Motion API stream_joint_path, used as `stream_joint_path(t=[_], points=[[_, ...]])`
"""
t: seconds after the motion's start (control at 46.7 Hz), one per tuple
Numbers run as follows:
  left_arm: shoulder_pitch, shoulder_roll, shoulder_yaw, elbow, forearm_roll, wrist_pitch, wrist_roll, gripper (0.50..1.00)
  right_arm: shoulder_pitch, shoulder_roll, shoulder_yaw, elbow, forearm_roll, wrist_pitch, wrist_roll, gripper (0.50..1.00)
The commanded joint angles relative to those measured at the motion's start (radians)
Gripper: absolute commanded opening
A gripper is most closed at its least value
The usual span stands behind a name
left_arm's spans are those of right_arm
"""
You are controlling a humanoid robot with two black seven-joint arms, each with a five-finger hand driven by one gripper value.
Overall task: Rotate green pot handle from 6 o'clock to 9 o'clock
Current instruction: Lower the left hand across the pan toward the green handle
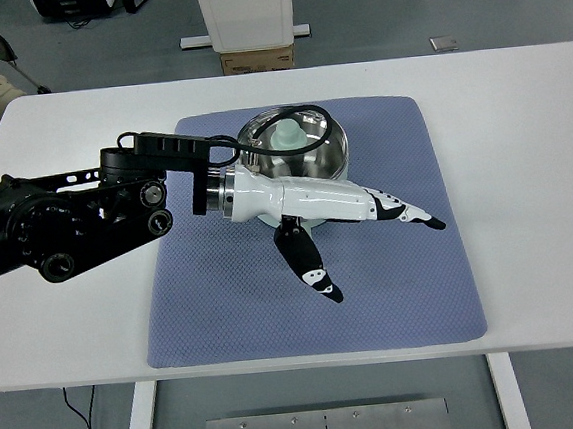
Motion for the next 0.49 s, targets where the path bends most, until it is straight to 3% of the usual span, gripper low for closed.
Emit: stream_joint_path(t=[0.0, 0.471], points=[[-0.003, -0.001, 0.015, 0.001, 0.044, 0.0, 0.0, 1.0, 0.0, 0.0, 0.0, 0.0, 0.0, 0.0, 0.0, 1.0], [-0.025, -0.001, 0.041, 0.007, 0.138, 0.0, 0.0, 1.0, 0.0, 0.0, 0.0, 0.0, 0.0, 0.0, 0.0, 1.0]])
